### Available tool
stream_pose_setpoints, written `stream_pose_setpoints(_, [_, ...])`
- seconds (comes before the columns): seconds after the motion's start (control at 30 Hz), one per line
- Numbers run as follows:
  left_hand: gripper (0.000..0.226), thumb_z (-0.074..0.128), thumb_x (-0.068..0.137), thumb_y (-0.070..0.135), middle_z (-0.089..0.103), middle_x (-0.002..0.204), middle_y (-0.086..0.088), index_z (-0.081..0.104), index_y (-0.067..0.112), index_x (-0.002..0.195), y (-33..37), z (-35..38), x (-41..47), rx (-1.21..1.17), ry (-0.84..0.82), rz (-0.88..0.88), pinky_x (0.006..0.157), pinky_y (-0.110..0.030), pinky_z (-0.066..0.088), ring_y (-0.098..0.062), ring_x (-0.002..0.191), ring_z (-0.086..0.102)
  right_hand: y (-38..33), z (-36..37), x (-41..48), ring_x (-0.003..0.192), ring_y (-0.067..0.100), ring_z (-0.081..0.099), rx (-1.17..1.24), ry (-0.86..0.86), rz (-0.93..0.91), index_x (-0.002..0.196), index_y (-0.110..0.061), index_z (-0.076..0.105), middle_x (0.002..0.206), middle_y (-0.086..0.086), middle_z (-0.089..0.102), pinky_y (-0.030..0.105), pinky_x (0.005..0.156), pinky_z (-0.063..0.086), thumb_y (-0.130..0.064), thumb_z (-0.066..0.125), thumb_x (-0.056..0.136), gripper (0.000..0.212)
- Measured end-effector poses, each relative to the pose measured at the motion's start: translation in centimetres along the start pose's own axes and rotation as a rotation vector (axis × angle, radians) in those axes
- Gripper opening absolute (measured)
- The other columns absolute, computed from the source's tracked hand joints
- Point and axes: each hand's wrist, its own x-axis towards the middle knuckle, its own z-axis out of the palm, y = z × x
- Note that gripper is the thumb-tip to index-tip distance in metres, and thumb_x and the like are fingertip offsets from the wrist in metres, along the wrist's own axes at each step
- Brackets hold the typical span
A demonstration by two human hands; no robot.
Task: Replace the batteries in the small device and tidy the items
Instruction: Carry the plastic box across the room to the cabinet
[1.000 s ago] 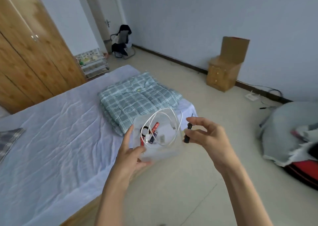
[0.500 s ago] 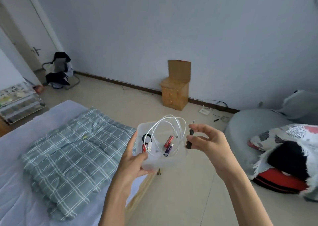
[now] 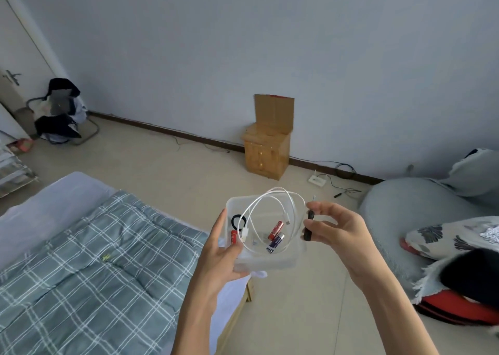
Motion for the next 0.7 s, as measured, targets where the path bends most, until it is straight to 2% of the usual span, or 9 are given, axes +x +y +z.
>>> stream_pose_setpoints(0.07, [0.070, 0.068, 0.103, 0.015, 0.064, 0.127, 0.009, 0.044, 0.069, 0.141, 0.0, 0.2, 2.6, 0.031, 0.012, -0.003, 0.073, -0.043, 0.068, -0.009, 0.083, 0.081, 0.2, 0.3, 2.6, 0.079, 0.033, 0.080, -0.010, 0.005, 0.005, 0.114, -0.013, 0.078, 0.110, 0.015, 0.075, 0.064, 0.105, 0.055, 0.001, 0.080, 0.090, 0.028])
stream_pose_setpoints(0.13, [0.073, 0.065, 0.105, 0.011, 0.069, 0.117, 0.003, 0.043, 0.070, 0.142, 0.1, 0.3, 5.3, 0.051, 0.024, -0.024, 0.075, -0.043, 0.068, -0.009, 0.083, 0.081, 0.4, 0.5, 5.4, 0.081, 0.036, 0.080, -0.016, 0.002, 0.015, 0.114, -0.014, 0.078, 0.113, 0.019, 0.075, 0.063, 0.106, 0.055, 0.001, 0.080, 0.090, 0.028])
stream_pose_setpoints(0.23, [0.076, 0.064, 0.105, 0.010, 0.072, 0.117, -0.013, 0.041, 0.069, 0.148, 0.6, 0.8, 9.8, 0.072, 0.032, -0.056, 0.073, -0.038, 0.068, -0.015, 0.096, 0.078, 0.8, 0.6, 9.8, 0.082, 0.039, 0.080, -0.020, -0.002, 0.030, 0.114, -0.013, 0.078, 0.114, 0.021, 0.075, 0.062, 0.105, 0.056, 0.002, 0.080, 0.090, 0.029])
stream_pose_setpoints(0.33, [0.077, 0.063, 0.106, 0.009, 0.072, 0.109, -0.011, 0.038, 0.071, 0.145, 1.8, 1.9, 15.2, 0.070, 0.034, -0.071, 0.070, -0.037, 0.067, -0.009, 0.087, 0.077, 0.8, 0.4, 15.2, 0.081, 0.039, 0.080, -0.016, -0.010, 0.033, 0.114, -0.012, 0.078, 0.114, 0.021, 0.074, 0.062, 0.105, 0.056, 0.004, 0.079, 0.090, 0.029])
stream_pose_setpoints(0.4, [0.079, 0.065, 0.105, 0.009, 0.071, 0.115, -0.012, 0.039, 0.072, 0.145, 3.0, 2.9, 19.4, 0.078, 0.035, -0.072, 0.073, -0.041, 0.068, -0.016, 0.098, 0.077, 0.2, 0.3, 19.9, 0.081, 0.038, 0.080, -0.014, -0.015, 0.019, 0.114, -0.013, 0.078, 0.114, 0.021, 0.074, 0.062, 0.106, 0.055, 0.003, 0.079, 0.090, 0.029])
stream_pose_setpoints(0.47, [0.080, 0.066, 0.105, 0.009, 0.071, 0.121, -0.012, 0.039, 0.071, 0.147, 4.6, 3.8, 23.6, 0.085, 0.051, -0.086, 0.074, -0.043, 0.068, -0.023, 0.107, 0.075, -1.0, 0.2, 24.8, 0.081, 0.038, 0.081, -0.014, -0.027, -0.002, 0.114, -0.015, 0.078, 0.114, 0.019, 0.075, 0.064, 0.107, 0.054, 0.002, 0.080, 0.089, 0.030])
stream_pose_setpoints(0.6, [0.079, 0.068, 0.103, 0.010, 0.072, 0.097, -0.010, 0.041, 0.068, 0.149, 8.7, 5.3, 32.0, 0.084, 0.065, -0.062, 0.082, -0.048, 0.068, -0.021, 0.095, 0.076, -3.1, 0.0, 33.4, 0.079, 0.034, 0.081, 0.015, -0.053, -0.033, 0.114, -0.018, 0.077, 0.099, 0.005, 0.080, 0.066, 0.113, 0.047, 0.000, 0.080, 0.090, 0.030])
stream_pose_setpoints(0.7, [0.077, 0.070, 0.101, 0.013, 0.070, 0.093, -0.014, 0.044, 0.067, 0.149, 10.0, 6.6, 37.8, 0.066, 0.091, -0.037, 0.079, -0.045, 0.068, -0.026, 0.097, 0.078, -3.5, -0.4, 38.6, 0.079, 0.033, 0.081, 0.018, -0.056, -0.024, 0.111, -0.020, 0.077, 0.093, 0.002, 0.082, 0.067, 0.115, 0.044, 0.000, 0.080, 0.090, 0.029])
